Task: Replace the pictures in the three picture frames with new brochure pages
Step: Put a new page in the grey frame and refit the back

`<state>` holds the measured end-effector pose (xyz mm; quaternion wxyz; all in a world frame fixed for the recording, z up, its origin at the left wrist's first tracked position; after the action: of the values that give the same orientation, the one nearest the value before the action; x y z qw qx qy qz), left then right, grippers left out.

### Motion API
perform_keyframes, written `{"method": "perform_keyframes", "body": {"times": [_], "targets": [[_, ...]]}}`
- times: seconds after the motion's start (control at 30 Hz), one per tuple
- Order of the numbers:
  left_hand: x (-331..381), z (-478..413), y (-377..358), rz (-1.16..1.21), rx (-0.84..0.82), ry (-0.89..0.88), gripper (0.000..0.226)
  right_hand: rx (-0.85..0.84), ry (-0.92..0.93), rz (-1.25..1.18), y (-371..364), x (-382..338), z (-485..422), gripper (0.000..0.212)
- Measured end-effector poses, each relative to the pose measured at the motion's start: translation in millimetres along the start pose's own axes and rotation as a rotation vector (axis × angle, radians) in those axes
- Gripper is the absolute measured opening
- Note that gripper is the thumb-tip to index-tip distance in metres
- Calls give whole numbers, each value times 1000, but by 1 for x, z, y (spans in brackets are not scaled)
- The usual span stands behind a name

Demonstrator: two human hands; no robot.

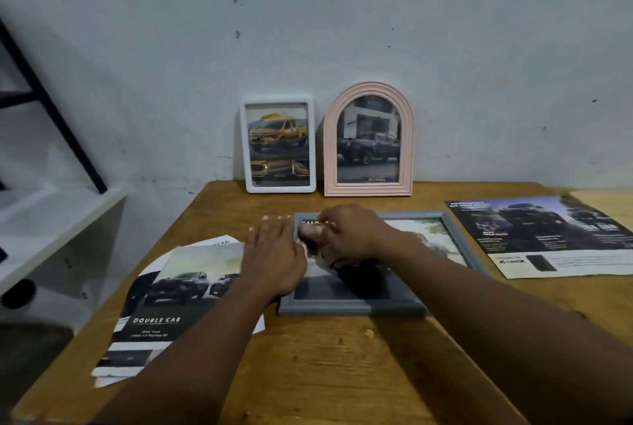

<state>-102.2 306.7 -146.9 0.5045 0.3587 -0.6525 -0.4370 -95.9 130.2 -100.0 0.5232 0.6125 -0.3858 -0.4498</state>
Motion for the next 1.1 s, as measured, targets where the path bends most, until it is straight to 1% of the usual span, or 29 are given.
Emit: {"method": "perform_keyframes", "body": {"times": [0.03,0.1,0.17,0.23,0.3,0.4,0.43,0.47,0.57,0.7,0.87,1.0,1.1], "targets": [[1,0,-1,-17,7,-1,61,17,55,43,-6,1,2,43],[3,2,-2,-35,10,-11,60,29,155,44,-21,6,6,45],[4,3,-2,-39,0,-24,59,23,210,42,-30,8,8,47],[4,3,-2,-43,-15,-25,59,23,206,73,-35,6,7,47],[3,2,-3,-50,-25,-16,59,40,163,88,-36,4,2,49],[2,2,-4,-72,-32,-13,60,151,80,140,-36,0,0,50],[2,2,-4,-75,-31,-13,60,192,91,133,-37,-1,0,49],[2,2,-4,-77,-31,-13,60,199,129,113,-37,-3,0,47],[1,1,-5,-85,-41,-12,61,86,233,75,-41,-5,-1,49],[1,0,-6,-134,-48,-50,62,30,248,117,-44,2,-4,55],[2,-3,-6,-159,-123,-70,64,-11,180,166,-42,17,8,58],[3,-1,-6,-149,-140,-58,66,-22,93,175,-36,56,34,60],[3,-2,-6,-145,-140,-50,67,-33,-14,201,-34,86,55,71]]}}
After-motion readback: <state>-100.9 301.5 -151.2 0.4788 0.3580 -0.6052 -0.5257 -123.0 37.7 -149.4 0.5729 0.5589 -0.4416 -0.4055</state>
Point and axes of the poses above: each hand's wrist, its own z-axis away from the middle knuckle, its own y-axis out of the back of the hand, x = y × z, the point moved 1 cm from there along -z, towards the middle knuckle, and after that the axes turned 7 degrees about z, right-handed, at the moved point
